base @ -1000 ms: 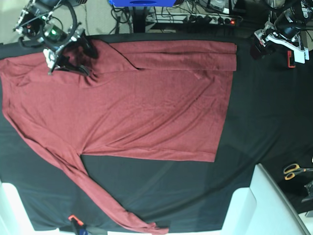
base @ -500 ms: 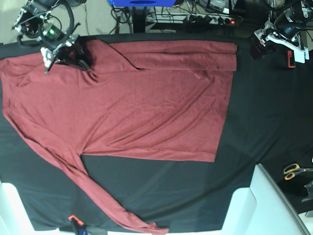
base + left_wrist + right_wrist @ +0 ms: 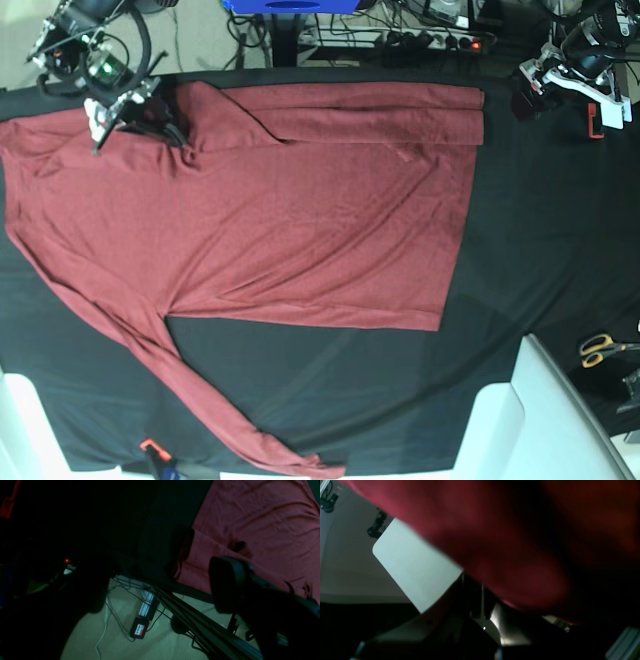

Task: Fold the T-shirt properly
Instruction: 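Drag the grasped collar fabric across the shirt body with the right gripper, then release the fabric and move the right gripper to the sleeve edge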

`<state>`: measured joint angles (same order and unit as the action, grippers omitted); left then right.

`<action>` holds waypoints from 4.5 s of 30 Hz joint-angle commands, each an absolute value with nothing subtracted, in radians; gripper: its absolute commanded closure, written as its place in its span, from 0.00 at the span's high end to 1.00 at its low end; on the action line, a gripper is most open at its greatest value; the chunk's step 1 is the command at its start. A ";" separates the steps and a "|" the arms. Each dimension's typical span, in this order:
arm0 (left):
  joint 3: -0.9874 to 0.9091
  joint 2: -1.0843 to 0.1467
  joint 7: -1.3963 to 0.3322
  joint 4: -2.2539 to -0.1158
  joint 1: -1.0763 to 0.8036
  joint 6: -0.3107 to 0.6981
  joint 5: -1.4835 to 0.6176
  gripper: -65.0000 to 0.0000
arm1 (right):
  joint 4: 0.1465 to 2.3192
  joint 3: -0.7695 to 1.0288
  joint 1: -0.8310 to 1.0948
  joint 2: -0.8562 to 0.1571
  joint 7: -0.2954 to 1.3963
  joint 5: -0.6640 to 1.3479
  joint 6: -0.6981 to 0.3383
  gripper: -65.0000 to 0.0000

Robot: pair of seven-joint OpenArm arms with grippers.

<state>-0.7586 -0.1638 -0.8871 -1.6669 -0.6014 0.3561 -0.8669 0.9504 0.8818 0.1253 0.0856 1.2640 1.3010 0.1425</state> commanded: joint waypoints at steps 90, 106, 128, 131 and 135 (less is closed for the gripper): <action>-0.874 -0.094 -0.783 -1.851 -0.492 0.673 -0.437 0.93 | 1.360 0.694 -0.031 -0.341 1.130 1.000 0.067 0.52; -0.567 -0.182 -0.845 -1.850 -0.331 0.673 -0.151 0.93 | 0.819 0.512 -0.262 -0.504 0.561 0.358 -0.351 0.53; -0.561 -0.137 -0.901 -1.776 -0.292 0.679 -0.166 0.93 | 0.684 0.344 -0.280 -0.495 0.404 0.358 -0.354 0.53; -0.567 -0.160 -0.901 -1.779 -0.320 0.680 -0.309 0.93 | 0.616 0.341 -0.297 -0.498 0.344 0.357 -0.354 0.53; -0.564 -0.239 -0.901 -1.767 -0.372 0.680 -0.518 0.93 | 0.549 0.341 -0.302 -0.518 0.300 0.357 -0.357 0.53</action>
